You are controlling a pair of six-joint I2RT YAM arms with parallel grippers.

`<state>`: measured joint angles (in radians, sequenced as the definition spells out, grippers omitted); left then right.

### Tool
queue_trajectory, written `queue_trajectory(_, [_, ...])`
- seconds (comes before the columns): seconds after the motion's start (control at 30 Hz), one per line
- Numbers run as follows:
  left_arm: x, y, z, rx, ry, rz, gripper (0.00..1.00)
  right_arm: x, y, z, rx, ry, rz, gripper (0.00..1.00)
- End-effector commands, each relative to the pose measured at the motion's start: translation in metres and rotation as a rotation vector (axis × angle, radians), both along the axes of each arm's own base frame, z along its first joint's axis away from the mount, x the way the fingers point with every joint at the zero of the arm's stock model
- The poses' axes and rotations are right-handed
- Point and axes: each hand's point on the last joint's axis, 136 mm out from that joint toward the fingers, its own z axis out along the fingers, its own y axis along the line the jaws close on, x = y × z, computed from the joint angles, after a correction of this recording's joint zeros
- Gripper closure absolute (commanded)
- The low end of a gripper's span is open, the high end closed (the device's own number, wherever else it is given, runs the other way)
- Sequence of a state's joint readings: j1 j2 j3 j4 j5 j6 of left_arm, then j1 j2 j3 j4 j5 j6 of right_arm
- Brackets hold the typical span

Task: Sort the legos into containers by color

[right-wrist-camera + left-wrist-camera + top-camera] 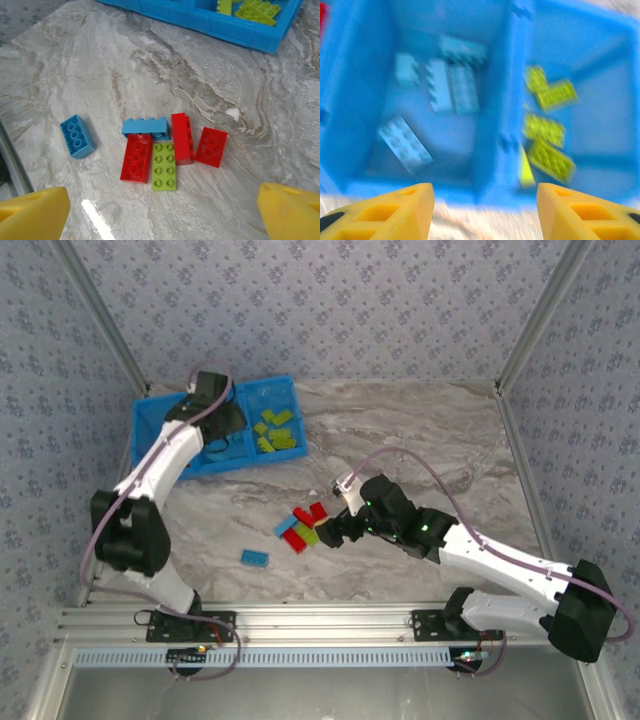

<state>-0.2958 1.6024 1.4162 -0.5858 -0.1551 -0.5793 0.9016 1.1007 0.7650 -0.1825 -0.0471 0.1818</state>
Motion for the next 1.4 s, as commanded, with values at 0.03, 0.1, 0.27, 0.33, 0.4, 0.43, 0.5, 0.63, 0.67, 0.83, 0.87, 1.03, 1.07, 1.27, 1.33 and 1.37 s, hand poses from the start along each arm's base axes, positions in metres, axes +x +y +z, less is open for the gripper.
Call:
queue_trajectory(0.03, [-0.068, -0.078, 0.009, 0.054, -0.027, -0.378, 0.44, 0.02, -0.02, -0.009, 0.026, 0.028, -0.155, 0.02])
queue_trajectory(0.1, [-0.094, -0.1, -0.006, 0.072, 0.001, -0.506, 0.45, 0.024, -0.028, -0.012, 0.049, 0.043, -0.193, 0.02])
queue_trajectory(0.27, [-0.138, -0.155, -0.043, -0.065, 0.048, -0.775, 0.39, 0.025, -0.039, -0.016, 0.106, 0.069, -0.231, 0.02])
queue_trajectory(0.33, [-0.147, -0.173, -0.053, -0.047, 0.063, -0.878, 0.35, 0.024, -0.04, -0.016, 0.112, 0.077, -0.233, 0.02])
queue_trajectory(0.4, [-0.149, -0.185, -0.064, 0.016, 0.081, -0.964, 0.31, 0.022, -0.042, -0.015, 0.115, 0.087, -0.237, 0.03])
queue_trajectory(0.43, [-0.15, -0.191, -0.069, 0.047, 0.089, -1.007, 0.29, 0.021, -0.043, -0.016, 0.116, 0.092, -0.243, 0.03])
queue_trajectory(0.5, [-0.15, -0.199, -0.082, 0.095, 0.113, -1.072, 0.27, 0.019, -0.046, -0.018, 0.117, 0.103, -0.254, 0.03])
queue_trajectory(0.63, [-0.152, -0.209, -0.111, 0.164, 0.187, -1.171, 0.22, 0.013, -0.055, -0.016, 0.121, 0.103, -0.273, 0.03])
queue_trajectory(0.67, [-0.152, -0.211, -0.118, 0.175, 0.2, -1.183, 0.21, 0.012, -0.057, -0.014, 0.125, 0.099, -0.274, 0.03])
queue_trajectory(0.83, [-0.146, -0.212, -0.147, 0.22, 0.235, -1.196, 0.21, 0.005, -0.063, -0.012, 0.143, 0.092, -0.269, 0.03])
queue_trajectory(0.87, [-0.146, -0.212, -0.152, 0.225, 0.245, -1.199, 0.21, 0.004, -0.063, -0.011, 0.145, 0.091, -0.265, 0.03])
queue_trajectory(1.03, [-0.145, -0.209, -0.172, 0.266, 0.286, -1.2, 0.29, 0.002, -0.063, -0.012, 0.138, 0.094, -0.253, 0.03])
queue_trajectory(1.07, [-0.146, -0.209, -0.174, 0.269, 0.289, -1.201, 0.31, 0.002, -0.063, -0.013, 0.138, 0.094, -0.254, 0.03])
queue_trajectory(1.27, [-0.142, -0.205, -0.18, 0.302, 0.276, -1.178, 0.47, -0.01, -0.051, -0.013, 0.138, 0.141, -0.158, 0.02])
queue_trajectory(1.33, [-0.141, -0.205, -0.178, 0.303, 0.266, -1.172, 0.5, -0.023, -0.04, -0.015, 0.133, 0.19, -0.069, 0.03])
queue_trajectory(1.37, [-0.14, -0.206, -0.176, 0.303, 0.255, -1.167, 0.52, -0.028, -0.037, -0.017, 0.121, 0.21, -0.039, 0.04])
